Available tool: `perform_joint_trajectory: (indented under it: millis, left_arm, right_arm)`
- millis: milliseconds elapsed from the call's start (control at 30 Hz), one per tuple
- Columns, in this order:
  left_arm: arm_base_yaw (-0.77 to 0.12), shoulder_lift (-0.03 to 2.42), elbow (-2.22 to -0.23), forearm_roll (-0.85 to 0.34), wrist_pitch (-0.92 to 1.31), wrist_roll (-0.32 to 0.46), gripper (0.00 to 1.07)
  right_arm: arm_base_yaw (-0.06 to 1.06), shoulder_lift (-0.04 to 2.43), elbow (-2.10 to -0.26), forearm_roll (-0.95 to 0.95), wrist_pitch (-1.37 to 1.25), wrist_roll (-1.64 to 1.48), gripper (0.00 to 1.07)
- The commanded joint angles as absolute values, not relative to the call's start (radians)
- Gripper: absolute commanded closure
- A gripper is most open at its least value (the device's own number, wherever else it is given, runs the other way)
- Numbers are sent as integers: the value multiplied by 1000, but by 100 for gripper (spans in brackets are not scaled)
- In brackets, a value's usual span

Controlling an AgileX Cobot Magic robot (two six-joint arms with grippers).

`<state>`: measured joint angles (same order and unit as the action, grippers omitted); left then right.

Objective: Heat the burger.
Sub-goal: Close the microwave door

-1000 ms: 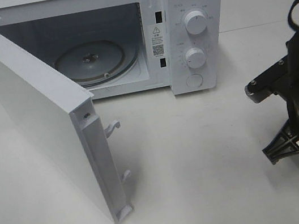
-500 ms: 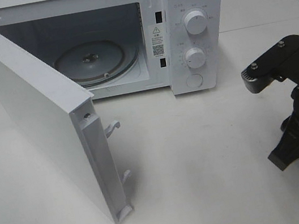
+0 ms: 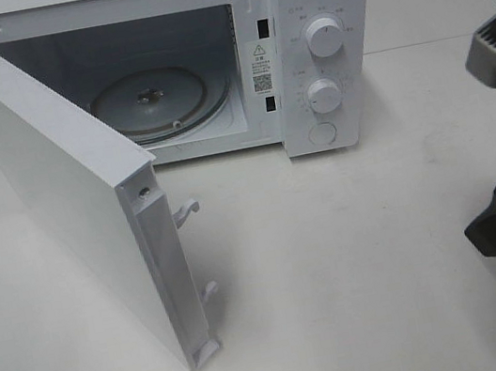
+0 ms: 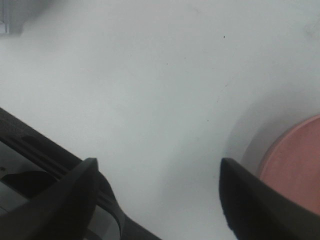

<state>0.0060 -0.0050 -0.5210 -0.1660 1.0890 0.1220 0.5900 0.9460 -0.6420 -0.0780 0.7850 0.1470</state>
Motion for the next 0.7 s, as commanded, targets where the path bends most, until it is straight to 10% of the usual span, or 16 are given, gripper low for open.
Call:
perform_joint_trajectory:
  millis: [33, 700]
  left_arm:
    - [7, -9, -518, -171, 1075, 116, 9]
    - [7, -9, -518, -171, 1075, 116, 9]
  right_arm:
    - [590, 893, -645, -73, 815, 134, 29]
    - [540, 485, -644, -84, 1016, 139, 30]
